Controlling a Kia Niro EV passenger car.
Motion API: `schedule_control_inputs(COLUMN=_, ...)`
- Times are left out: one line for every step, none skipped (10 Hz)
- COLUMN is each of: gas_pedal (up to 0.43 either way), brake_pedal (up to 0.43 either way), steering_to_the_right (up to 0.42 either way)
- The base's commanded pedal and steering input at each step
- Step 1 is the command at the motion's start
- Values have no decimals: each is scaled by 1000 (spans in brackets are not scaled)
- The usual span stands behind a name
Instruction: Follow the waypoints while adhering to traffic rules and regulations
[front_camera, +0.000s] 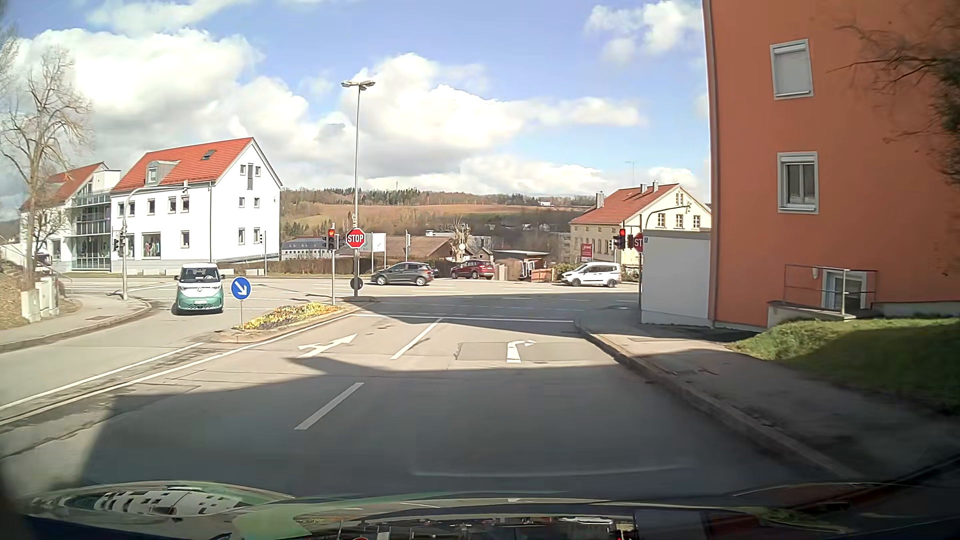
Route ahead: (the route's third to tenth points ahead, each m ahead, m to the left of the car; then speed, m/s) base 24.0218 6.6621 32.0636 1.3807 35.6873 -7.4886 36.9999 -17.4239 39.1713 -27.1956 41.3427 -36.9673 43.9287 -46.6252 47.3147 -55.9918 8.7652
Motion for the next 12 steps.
schedule_control_inputs(gas_pedal=0, brake_pedal=323, steering_to_the_right=6)
schedule_control_inputs(gas_pedal=0, brake_pedal=323, steering_to_the_right=7)
schedule_control_inputs(gas_pedal=0, brake_pedal=323, steering_to_the_right=7)
schedule_control_inputs(gas_pedal=0, brake_pedal=323, steering_to_the_right=6)
schedule_control_inputs(gas_pedal=0, brake_pedal=323, steering_to_the_right=6)
schedule_control_inputs(gas_pedal=0, brake_pedal=323, steering_to_the_right=6)
schedule_control_inputs(gas_pedal=0, brake_pedal=323, steering_to_the_right=7)
schedule_control_inputs(gas_pedal=0, brake_pedal=329, steering_to_the_right=7)
schedule_control_inputs(gas_pedal=0, brake_pedal=335, steering_to_the_right=8)
schedule_control_inputs(gas_pedal=0, brake_pedal=341, steering_to_the_right=9)
schedule_control_inputs(gas_pedal=0, brake_pedal=341, steering_to_the_right=9)
schedule_control_inputs(gas_pedal=0, brake_pedal=348, steering_to_the_right=10)
